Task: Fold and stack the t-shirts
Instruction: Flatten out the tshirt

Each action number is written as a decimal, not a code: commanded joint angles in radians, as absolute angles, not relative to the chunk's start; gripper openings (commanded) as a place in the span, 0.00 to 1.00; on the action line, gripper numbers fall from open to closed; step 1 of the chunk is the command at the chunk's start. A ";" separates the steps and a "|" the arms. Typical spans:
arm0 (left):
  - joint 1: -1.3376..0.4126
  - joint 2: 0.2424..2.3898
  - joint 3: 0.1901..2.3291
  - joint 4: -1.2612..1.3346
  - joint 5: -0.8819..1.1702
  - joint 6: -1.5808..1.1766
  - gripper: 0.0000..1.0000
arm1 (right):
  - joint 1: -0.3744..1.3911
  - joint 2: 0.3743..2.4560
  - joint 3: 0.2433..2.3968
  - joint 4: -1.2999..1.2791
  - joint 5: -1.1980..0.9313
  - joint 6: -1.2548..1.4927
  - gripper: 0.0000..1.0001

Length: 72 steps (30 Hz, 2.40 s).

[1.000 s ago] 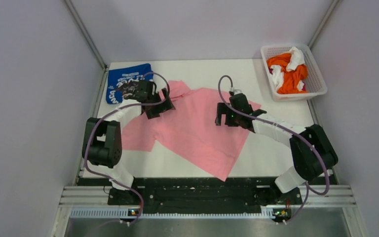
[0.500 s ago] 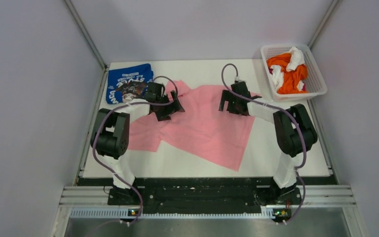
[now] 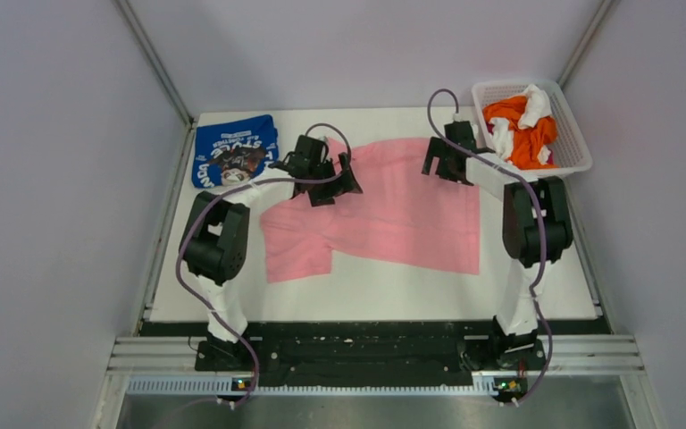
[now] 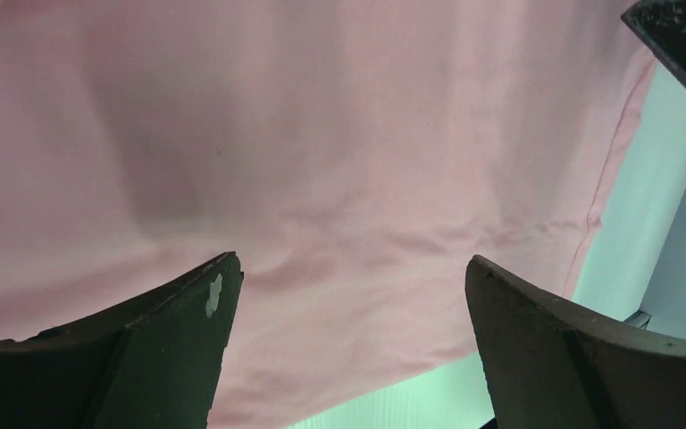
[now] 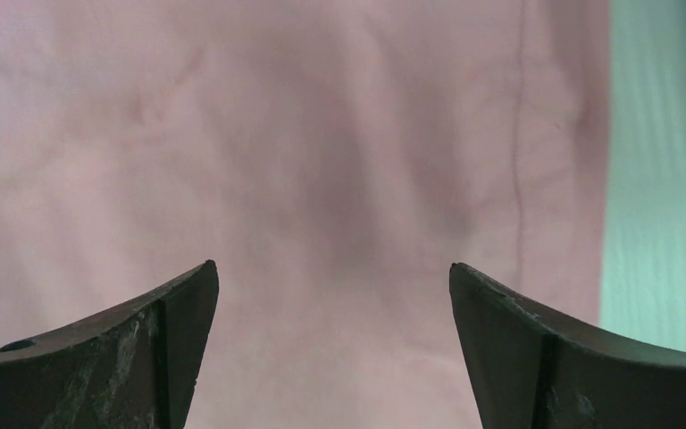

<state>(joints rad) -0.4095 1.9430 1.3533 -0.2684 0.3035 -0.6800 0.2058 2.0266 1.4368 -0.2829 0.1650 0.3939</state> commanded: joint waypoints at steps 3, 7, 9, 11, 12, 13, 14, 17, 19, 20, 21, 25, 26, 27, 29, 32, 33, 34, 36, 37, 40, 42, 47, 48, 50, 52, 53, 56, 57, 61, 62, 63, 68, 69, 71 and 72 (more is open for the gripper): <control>-0.403 1.571 1.200 -0.396 0.084 -0.642 0.99 | 0.215 1.601 1.210 -0.308 0.231 0.458 0.99; -0.403 1.352 1.048 -0.586 -0.144 -0.684 0.99 | 0.216 1.356 1.001 -0.301 0.256 0.571 0.99; -0.402 1.252 0.978 -0.679 -0.218 -0.735 0.99 | 0.215 1.258 0.914 -0.300 0.260 0.623 0.99; -0.401 1.175 0.916 -0.759 -0.256 -0.775 0.99 | 0.216 1.187 0.852 -0.303 0.235 0.638 0.99; -0.402 1.141 0.880 -0.783 -0.262 -0.787 0.99 | 0.215 1.163 0.830 -0.307 0.213 0.636 0.99; -0.402 1.112 0.845 -0.799 -0.264 -0.803 0.99 | 0.215 1.144 0.814 -0.315 0.202 0.637 0.99; -0.402 1.089 0.816 -0.809 -0.260 -0.816 0.98 | 0.215 1.130 0.803 -0.324 0.192 0.638 0.99; -0.402 1.054 0.753 -0.833 -0.230 -0.841 0.91 | 0.216 1.113 0.783 -0.338 0.172 0.644 0.99; -0.402 1.051 0.738 -0.857 -0.228 -0.852 0.88 | 0.216 1.118 0.782 -0.345 0.166 0.642 0.99; -0.402 1.053 0.734 -0.867 -0.236 -0.855 0.86 | 0.215 1.120 0.784 -0.351 0.163 0.639 0.99; -0.402 1.059 0.730 -0.874 -0.246 -0.857 0.85 | 0.216 1.126 0.788 -0.356 0.158 0.637 0.99; -0.400 1.111 0.710 -0.839 -0.290 -0.866 0.77 | 0.216 1.137 0.792 -0.370 0.146 0.626 0.99; -0.397 1.131 0.708 -0.820 -0.295 -0.865 0.74 | 0.215 1.138 0.792 -0.370 0.145 0.625 0.99; -0.393 1.152 0.710 -0.806 -0.290 -0.859 0.72 | 0.215 1.138 0.790 -0.371 0.147 0.621 0.99; -0.384 1.201 0.721 -0.786 -0.292 -0.845 0.66 | 0.215 1.135 0.790 -0.375 0.150 0.618 0.99; -0.373 1.268 0.733 -0.769 -0.289 -0.839 0.58 | 0.215 1.131 0.787 -0.377 0.156 0.614 0.99; -0.371 1.285 0.733 -0.760 -0.280 -0.836 0.57 | 0.215 1.130 0.787 -0.379 0.160 0.611 0.99; -0.367 1.298 0.731 -0.748 -0.272 -0.833 0.56 | 0.215 1.130 0.787 -0.382 0.164 0.610 0.99; -0.365 1.319 0.723 -0.722 -0.256 -0.824 0.55 | 0.216 1.130 0.787 -0.386 0.168 0.609 0.99; -0.362 1.329 0.723 -0.717 -0.256 -0.821 0.55 | 0.215 1.131 0.787 -0.386 0.168 0.607 0.99; -0.354 1.363 0.725 -0.705 -0.251 -0.810 0.54 | 0.215 1.133 0.788 -0.387 0.167 0.603 0.99; -0.352 1.380 0.719 -0.692 -0.239 -0.805 0.52 | 0.215 1.135 0.788 -0.389 0.167 0.603 0.99; -0.343 1.428 0.716 -0.667 -0.225 -0.800 0.43 | 0.216 1.134 0.790 -0.391 0.171 0.598 0.99; -0.343 1.437 0.718 -0.659 -0.215 -0.797 0.40 | 0.216 1.134 0.789 -0.391 0.171 0.598 0.99; -0.342 1.453 0.719 -0.645 -0.193 -0.793 0.31 | 0.216 1.134 0.788 -0.392 0.177 0.598 0.99; -0.343 1.469 0.719 -0.636 -0.181 -0.793 0.16 | 0.215 1.133 0.788 -0.395 0.178 0.597 0.99; -0.342 1.473 0.719 -0.634 -0.176 -0.794 0.06 | 0.215 1.132 0.787 -0.396 0.181 0.597 0.99; -0.342 1.469 0.717 -0.635 -0.161 -0.794 0.00 | 0.216 1.123 0.784 -0.417 0.200 0.602 0.99; -0.342 1.461 0.714 -0.635 -0.154 -0.791 0.00 | 0.215 1.118 0.782 -0.438 0.210 0.613 0.99; -0.343 1.411 0.689 -0.616 -0.114 -0.772 0.00 | 0.216 1.071 0.741 -0.517 0.221 0.650 0.99; -0.342 1.397 0.683 -0.609 -0.110 -0.766 0.00 | 0.216 1.053 0.717 -0.531 0.225 0.661 0.99; -0.343 1.385 0.679 -0.606 -0.110 -0.762 0.00 | 0.215 1.032 0.695 -0.545 0.230 0.669 0.99; -0.342 1.340 0.668 -0.584 -0.114 -0.745 0.00 | 0.216 0.980 0.615 -0.614 0.237 0.693 0.93; -0.343 1.332 0.667 -0.580 -0.110 -0.742 0.00 | 0.216 0.983 0.603 -0.614 0.225 0.694 0.90; -0.342 1.314 0.663 -0.572 -0.103 -0.739 0.00 | 0.216 1.000 0.584 -0.612 0.221 0.706 0.80; -0.342 1.307 0.659 -0.569 -0.104 -0.738 0.00 | 0.216 1.011 0.573 -0.610 0.224 0.710 0.75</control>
<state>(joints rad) -0.3431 1.3476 0.6827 -0.6106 -0.1226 -0.7544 0.2092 0.9997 0.5949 -0.5873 0.2157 0.6773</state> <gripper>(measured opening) 0.015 0.820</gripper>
